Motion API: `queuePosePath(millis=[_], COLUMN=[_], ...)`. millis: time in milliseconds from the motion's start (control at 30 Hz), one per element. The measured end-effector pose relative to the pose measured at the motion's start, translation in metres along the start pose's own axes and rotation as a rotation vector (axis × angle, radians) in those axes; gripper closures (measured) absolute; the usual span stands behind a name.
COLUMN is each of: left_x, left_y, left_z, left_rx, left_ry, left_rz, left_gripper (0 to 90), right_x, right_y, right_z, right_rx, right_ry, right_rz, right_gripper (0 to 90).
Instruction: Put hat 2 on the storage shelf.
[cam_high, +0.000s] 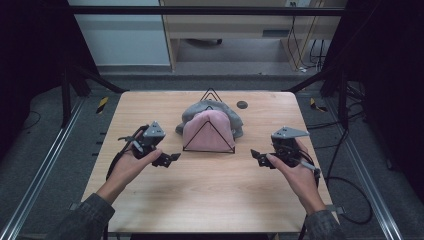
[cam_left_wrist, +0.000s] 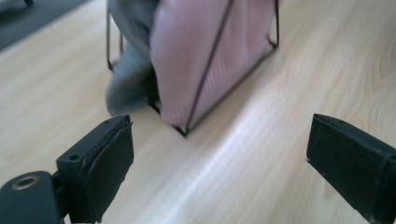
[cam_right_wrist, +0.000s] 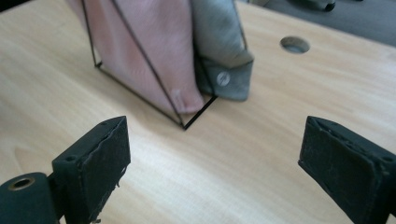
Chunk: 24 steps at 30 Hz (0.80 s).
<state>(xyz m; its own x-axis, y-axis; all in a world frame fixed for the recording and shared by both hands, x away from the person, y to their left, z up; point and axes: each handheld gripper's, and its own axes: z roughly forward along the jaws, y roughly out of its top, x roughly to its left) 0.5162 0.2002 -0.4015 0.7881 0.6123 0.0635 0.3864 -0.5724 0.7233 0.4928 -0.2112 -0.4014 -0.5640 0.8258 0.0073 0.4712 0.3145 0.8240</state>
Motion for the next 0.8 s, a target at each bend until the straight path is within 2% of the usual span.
queuePosePath(millis=[100, 233, 367, 433, 533, 667, 767, 800], left_x=[-0.007, -0.016, -0.022, -0.023, -0.02, -0.012, -0.008, -0.008], left_y=[-0.018, -0.039, -0.053, -0.058, -0.068, -0.076, -0.081, -0.082], left_z=[0.005, 0.01, 0.016, 0.019, 0.027, 0.031, 0.034, 0.035], left_rx=[0.055, 0.099, 0.148, 0.164, 0.174, 0.167, 0.165, 0.169], left_ry=[-0.009, -0.04, -0.06, -0.05, -0.056, -0.006, 0.015, 0.01], left_rz=[-0.002, -0.008, 0.034, 0.065, 0.034, -0.02, -0.037, -0.043], left_gripper=[6.8, 6.9, 5.9, 5.4, 5.5, 4.4, 4.3, 4.3], right_x=[0.008, 0.021, 0.03, 0.031, 0.03, 0.027, 0.027, 0.027], right_y=[-0.011, -0.033, -0.052, -0.058, -0.061, -0.064, -0.068, -0.07], right_z=[0.003, 0.012, 0.025, 0.032, 0.044, 0.055, 0.061, 0.062], right_rx=[0.026, 0.059, 0.11, 0.141, 0.183, 0.212, 0.255, 0.263], right_ry=[0.014, 0.047, 0.077, 0.095, 0.107, 0.081, 0.035, 0.028], right_rz=[0.001, 0.019, 0.035, 0.048, 0.067, 0.076, 0.046, 0.034], right_gripper=[8.9, 9.3, 10.0, 10.6, 10.7, 11.2, 11.7, 11.8])
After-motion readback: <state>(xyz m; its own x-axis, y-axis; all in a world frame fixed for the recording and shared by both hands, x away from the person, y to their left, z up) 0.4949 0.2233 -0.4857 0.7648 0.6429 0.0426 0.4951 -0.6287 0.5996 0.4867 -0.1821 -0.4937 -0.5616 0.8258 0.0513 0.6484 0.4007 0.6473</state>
